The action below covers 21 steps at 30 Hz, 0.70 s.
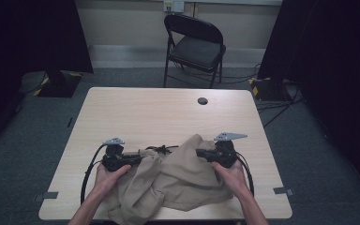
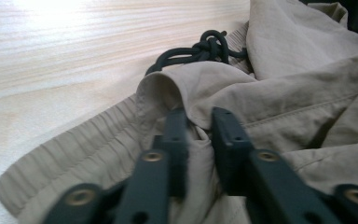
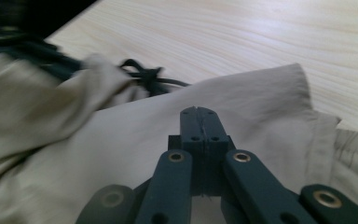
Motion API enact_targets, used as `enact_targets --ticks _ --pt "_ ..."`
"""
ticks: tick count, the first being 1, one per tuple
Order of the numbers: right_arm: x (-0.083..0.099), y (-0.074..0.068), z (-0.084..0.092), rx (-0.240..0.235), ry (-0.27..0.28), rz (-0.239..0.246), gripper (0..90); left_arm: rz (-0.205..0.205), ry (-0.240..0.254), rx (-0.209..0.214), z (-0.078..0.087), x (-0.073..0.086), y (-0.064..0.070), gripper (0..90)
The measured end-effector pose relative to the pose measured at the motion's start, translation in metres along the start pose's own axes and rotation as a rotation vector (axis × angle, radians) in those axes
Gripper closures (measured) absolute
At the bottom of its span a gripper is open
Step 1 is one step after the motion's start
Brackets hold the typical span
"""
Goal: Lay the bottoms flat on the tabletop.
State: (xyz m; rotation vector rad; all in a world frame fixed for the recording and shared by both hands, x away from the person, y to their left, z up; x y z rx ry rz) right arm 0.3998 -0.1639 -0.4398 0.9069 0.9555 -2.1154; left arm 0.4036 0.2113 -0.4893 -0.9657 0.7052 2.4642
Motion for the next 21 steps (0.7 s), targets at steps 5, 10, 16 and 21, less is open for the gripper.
enact_targets --ticks 5,10,16,21 --pt "0.003 0.014 0.011 0.068 0.030 -0.036 62.7 -0.051 0.055 0.104 0.016 -0.002 0.016 86.5" --pt "-0.012 0.048 -0.005 0.104 0.026 -0.095 38.2 -0.136 0.030 0.162 0.025 0.005 0.039 86.7" --pt "-0.015 0.070 -0.042 0.085 -0.008 -0.160 33.5 -0.155 -0.068 0.164 0.004 0.023 0.043 86.8" --pt "-0.011 0.069 -0.061 0.043 -0.074 -0.158 72.3 -0.152 -0.102 0.111 -0.010 0.026 0.037 87.0"
Point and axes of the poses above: each handheld gripper's, and its own axes: z roughly backward along the jaws, x roughly out of its underside, y roughly to its right, the point moved 1 cm from there along -z, roughly forward along the jaws, and after that the axes turned 10 degrees about -x, right-handed, at the moved point
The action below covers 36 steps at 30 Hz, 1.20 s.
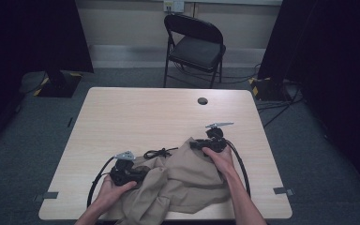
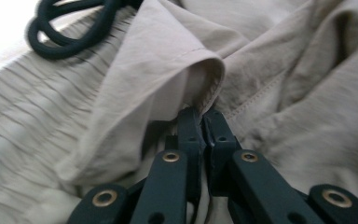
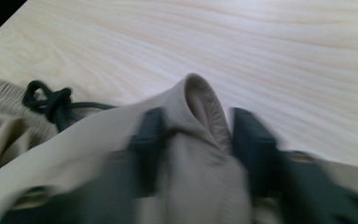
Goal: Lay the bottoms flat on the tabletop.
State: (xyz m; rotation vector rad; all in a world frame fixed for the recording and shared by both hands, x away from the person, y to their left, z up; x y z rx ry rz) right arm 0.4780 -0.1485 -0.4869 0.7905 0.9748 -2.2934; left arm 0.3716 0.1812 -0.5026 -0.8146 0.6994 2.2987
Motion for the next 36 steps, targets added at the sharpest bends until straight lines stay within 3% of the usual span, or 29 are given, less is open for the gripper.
enact_targets --ticks 2,6,7,8,11,14,15,16,21,23,25,31,36 --pt "-0.001 -0.005 0.002 -0.024 0.004 0.016 81.5 0.022 0.006 -0.002 -0.003 -0.002 -0.005 87.3" --pt "-0.006 -0.015 0.015 -0.028 0.057 0.043 83.9 0.043 0.018 -0.041 -0.004 -0.006 -0.013 87.5" --pt "-0.010 -0.026 0.033 -0.037 0.108 0.070 84.2 0.056 0.024 -0.069 -0.004 -0.011 -0.019 87.5" --pt "-0.010 -0.030 0.040 -0.044 0.126 0.078 84.3 0.055 0.025 -0.092 -0.005 -0.014 -0.022 87.5" --pt "-0.005 -0.043 0.061 -0.041 0.139 0.120 84.6 0.078 0.043 -0.124 -0.007 -0.019 -0.031 87.5" --pt "0.019 -0.053 0.075 -0.070 0.138 0.122 84.5 0.098 0.066 -0.135 -0.004 -0.017 -0.032 87.4" --pt "0.019 -0.053 0.075 -0.070 0.138 0.122 84.5 0.098 0.066 -0.135 -0.004 -0.017 -0.032 87.4" --pt "0.045 -0.056 0.072 -0.056 0.082 0.127 84.5 0.093 0.071 -0.128 -0.002 -0.016 -0.031 87.3" --pt "0.086 -0.042 0.055 -0.032 0.029 0.053 84.2 0.079 0.116 -0.107 0.014 -0.023 -0.027 85.1" --pt "0.094 -0.037 0.050 -0.014 0.015 0.062 83.9 0.069 0.134 -0.093 0.022 -0.028 -0.027 84.0" --pt "0.092 -0.037 0.052 -0.006 0.010 0.066 80.4 0.092 0.171 -0.072 0.031 -0.030 -0.029 81.2" --pt "0.078 -0.045 0.068 -0.018 0.030 0.102 54.7 0.102 0.229 -0.075 0.057 -0.035 -0.040 76.0" --pt "0.058 -0.044 0.092 -0.013 0.120 0.103 51.6 0.147 0.254 -0.093 0.073 -0.035 -0.055 72.4"
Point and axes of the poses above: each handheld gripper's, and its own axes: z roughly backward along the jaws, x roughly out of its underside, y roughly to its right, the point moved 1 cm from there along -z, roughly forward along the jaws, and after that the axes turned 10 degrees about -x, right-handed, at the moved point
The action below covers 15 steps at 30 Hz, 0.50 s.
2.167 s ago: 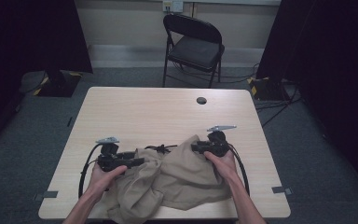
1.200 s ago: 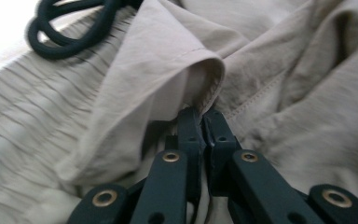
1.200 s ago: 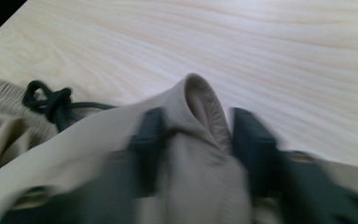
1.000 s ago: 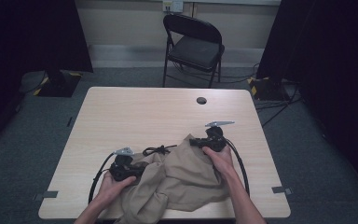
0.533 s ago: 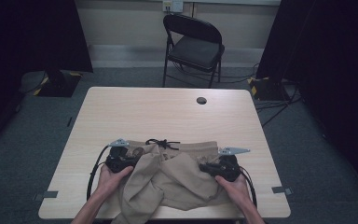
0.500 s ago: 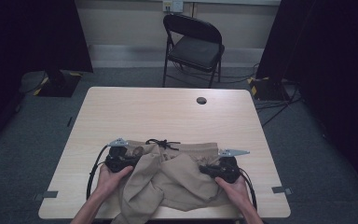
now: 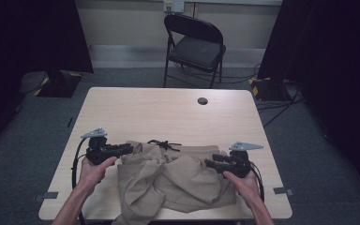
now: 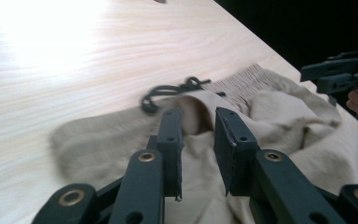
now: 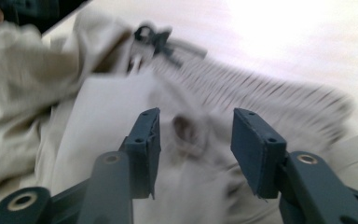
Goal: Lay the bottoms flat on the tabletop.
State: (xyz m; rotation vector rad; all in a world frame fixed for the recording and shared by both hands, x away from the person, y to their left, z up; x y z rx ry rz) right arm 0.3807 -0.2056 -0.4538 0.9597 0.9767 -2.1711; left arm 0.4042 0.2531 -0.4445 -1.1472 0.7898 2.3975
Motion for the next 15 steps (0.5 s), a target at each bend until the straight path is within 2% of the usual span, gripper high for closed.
enact_targets --ticks 1,2,3,4,8,10,11,12,15 --pt "0.000 0.000 0.000 0.000 0.000 0.000 51.6 0.000 0.000 0.000 0.000 0.000 0.000 72.2" --pt "-0.006 0.008 0.004 0.030 0.023 -0.013 52.5 0.028 -0.011 -0.015 -0.001 0.000 -0.010 72.0" --pt "-0.007 0.012 0.004 0.041 0.027 -0.017 52.4 0.028 -0.011 -0.015 -0.001 0.000 -0.010 71.6" --pt "-0.007 0.020 0.003 0.063 0.027 -0.033 51.4 0.053 -0.028 -0.032 -0.006 0.004 -0.022 70.3" --pt "-0.002 0.042 -0.003 0.128 0.008 -0.081 44.2 0.099 -0.075 -0.060 -0.018 0.018 -0.038 60.9" --pt "0.000 0.052 -0.005 0.136 0.004 -0.107 42.5 0.104 -0.093 -0.071 -0.022 0.023 -0.042 58.7" --pt "0.000 0.053 -0.007 0.144 0.002 -0.114 41.6 0.112 -0.127 -0.081 -0.025 0.027 -0.046 57.5" --pt "0.001 0.056 -0.008 0.152 -0.003 -0.122 40.4 0.117 -0.131 -0.097 -0.025 0.028 -0.047 55.6" --pt "0.004 0.064 -0.014 0.156 -0.026 -0.141 38.6 0.097 -0.129 -0.120 -0.023 0.026 -0.045 48.5"
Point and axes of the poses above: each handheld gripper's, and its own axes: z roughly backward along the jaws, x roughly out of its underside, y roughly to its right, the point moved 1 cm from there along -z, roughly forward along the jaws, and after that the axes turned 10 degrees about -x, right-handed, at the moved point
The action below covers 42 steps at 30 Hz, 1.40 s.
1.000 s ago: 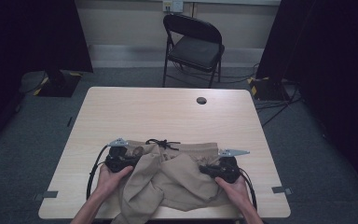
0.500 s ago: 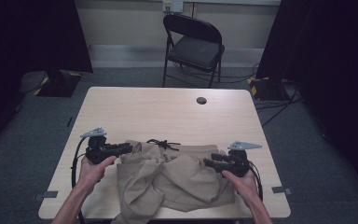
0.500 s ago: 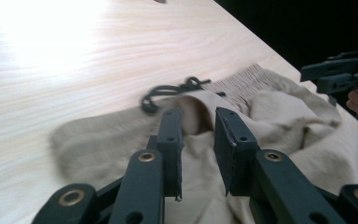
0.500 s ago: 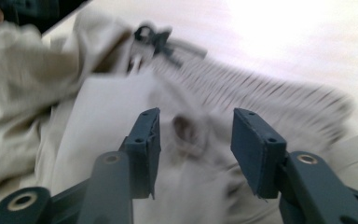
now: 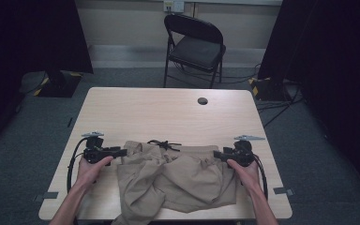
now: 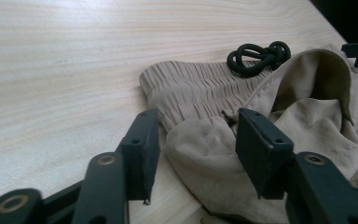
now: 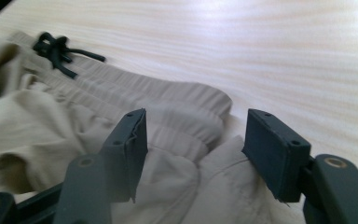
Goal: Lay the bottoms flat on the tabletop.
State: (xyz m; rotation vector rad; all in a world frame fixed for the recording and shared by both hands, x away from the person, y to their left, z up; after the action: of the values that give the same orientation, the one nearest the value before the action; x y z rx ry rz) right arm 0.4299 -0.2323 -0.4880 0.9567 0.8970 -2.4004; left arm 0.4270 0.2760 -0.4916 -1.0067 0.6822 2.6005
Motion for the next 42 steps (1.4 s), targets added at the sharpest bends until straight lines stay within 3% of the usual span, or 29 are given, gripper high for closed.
enact_targets --ticks 1,6,8,11,14,16,20,24,30,34,39,42 --pt "0.001 0.001 -0.002 0.004 -0.008 -0.005 38.0 -0.002 -0.017 -0.021 -0.001 0.000 0.000 46.3" --pt "0.001 0.003 -0.011 -0.002 -0.032 0.009 36.9 0.007 -0.045 -0.030 -0.007 0.003 -0.005 44.0" --pt "0.001 0.005 -0.015 -0.011 -0.035 0.008 37.2 0.044 -0.028 -0.017 -0.009 0.002 -0.006 43.7" --pt "-0.002 0.004 -0.018 -0.023 -0.046 0.019 37.2 0.025 -0.028 0.019 -0.017 0.001 -0.001 46.2" --pt "-0.004 0.003 -0.020 -0.031 -0.066 0.023 40.5 0.015 -0.027 0.012 -0.022 -0.001 0.004 46.9" --pt "-0.005 0.002 -0.021 -0.030 -0.065 0.016 48.6 0.010 -0.035 0.004 -0.021 -0.002 0.005 47.9" --pt "-0.006 0.005 -0.019 -0.049 -0.040 0.004 68.6 -0.004 -0.044 0.003 -0.021 0.000 0.003 62.5" --pt "-0.012 -0.001 -0.015 -0.049 -0.006 0.023 76.0 -0.023 -0.050 -0.007 -0.022 0.001 0.005 77.6" --pt "-0.027 -0.012 -0.007 -0.066 0.049 0.050 77.3 -0.002 0.020 0.004 -0.012 -0.006 0.006 83.7" --pt "-0.037 -0.019 -0.002 -0.074 0.073 0.074 77.4 -0.014 0.064 0.014 -0.001 -0.016 0.012 84.2" --pt "-0.056 -0.033 0.013 -0.093 0.149 0.111 77.4 -0.053 0.166 0.036 0.023 -0.039 0.027 84.4" --pt "-0.063 -0.037 0.021 -0.101 0.175 0.129 77.4 -0.065 0.189 0.047 0.031 -0.044 0.032 84.4"
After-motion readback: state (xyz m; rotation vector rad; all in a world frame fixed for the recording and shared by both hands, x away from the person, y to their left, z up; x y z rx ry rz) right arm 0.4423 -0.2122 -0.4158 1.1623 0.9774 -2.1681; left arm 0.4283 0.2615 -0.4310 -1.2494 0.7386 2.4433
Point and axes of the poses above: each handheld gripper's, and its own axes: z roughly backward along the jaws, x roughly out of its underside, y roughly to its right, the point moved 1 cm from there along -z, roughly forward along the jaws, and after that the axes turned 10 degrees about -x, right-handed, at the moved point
